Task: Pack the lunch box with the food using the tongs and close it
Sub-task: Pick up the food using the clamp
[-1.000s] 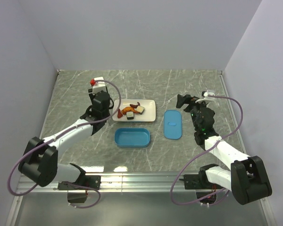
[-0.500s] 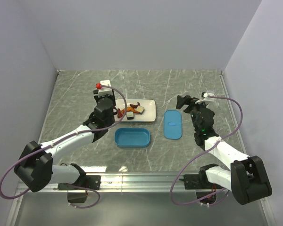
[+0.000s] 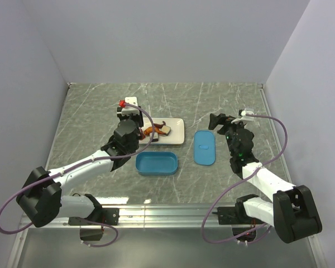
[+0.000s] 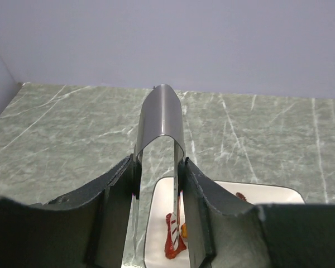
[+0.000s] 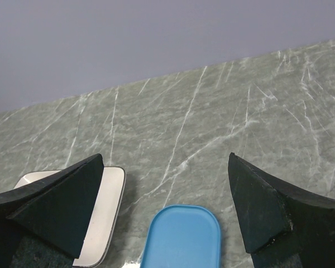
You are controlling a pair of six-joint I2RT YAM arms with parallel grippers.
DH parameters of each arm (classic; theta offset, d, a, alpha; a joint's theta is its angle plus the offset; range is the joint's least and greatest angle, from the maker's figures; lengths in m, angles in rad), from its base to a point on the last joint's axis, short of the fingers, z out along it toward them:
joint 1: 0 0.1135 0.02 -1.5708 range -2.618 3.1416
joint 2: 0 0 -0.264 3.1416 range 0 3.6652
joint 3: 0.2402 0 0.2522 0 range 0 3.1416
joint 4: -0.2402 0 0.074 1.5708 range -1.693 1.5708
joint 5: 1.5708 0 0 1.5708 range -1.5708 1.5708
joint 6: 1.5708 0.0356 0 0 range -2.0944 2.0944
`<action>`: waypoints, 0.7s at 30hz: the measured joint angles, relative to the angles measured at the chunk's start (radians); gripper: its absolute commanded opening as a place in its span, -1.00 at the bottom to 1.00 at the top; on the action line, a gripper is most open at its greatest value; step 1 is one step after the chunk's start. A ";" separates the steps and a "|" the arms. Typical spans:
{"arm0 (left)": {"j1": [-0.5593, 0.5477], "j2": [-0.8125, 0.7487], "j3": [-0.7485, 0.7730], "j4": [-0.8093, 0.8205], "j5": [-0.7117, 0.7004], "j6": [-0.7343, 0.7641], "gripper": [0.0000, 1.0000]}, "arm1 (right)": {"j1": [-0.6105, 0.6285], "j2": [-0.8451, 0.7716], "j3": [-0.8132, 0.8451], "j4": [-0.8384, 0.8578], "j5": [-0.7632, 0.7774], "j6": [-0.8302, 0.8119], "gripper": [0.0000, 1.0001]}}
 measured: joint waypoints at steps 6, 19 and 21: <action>0.000 0.007 0.000 0.031 0.057 -0.003 -0.12 | 0.000 -0.009 -0.001 0.000 0.000 0.000 0.98; 0.000 0.071 0.000 0.031 0.093 -0.021 -0.12 | 0.000 -0.015 -0.013 0.001 0.000 0.000 0.98; 0.000 0.083 0.000 0.035 0.093 -0.026 -0.13 | 0.000 -0.016 -0.013 0.001 0.000 0.000 0.98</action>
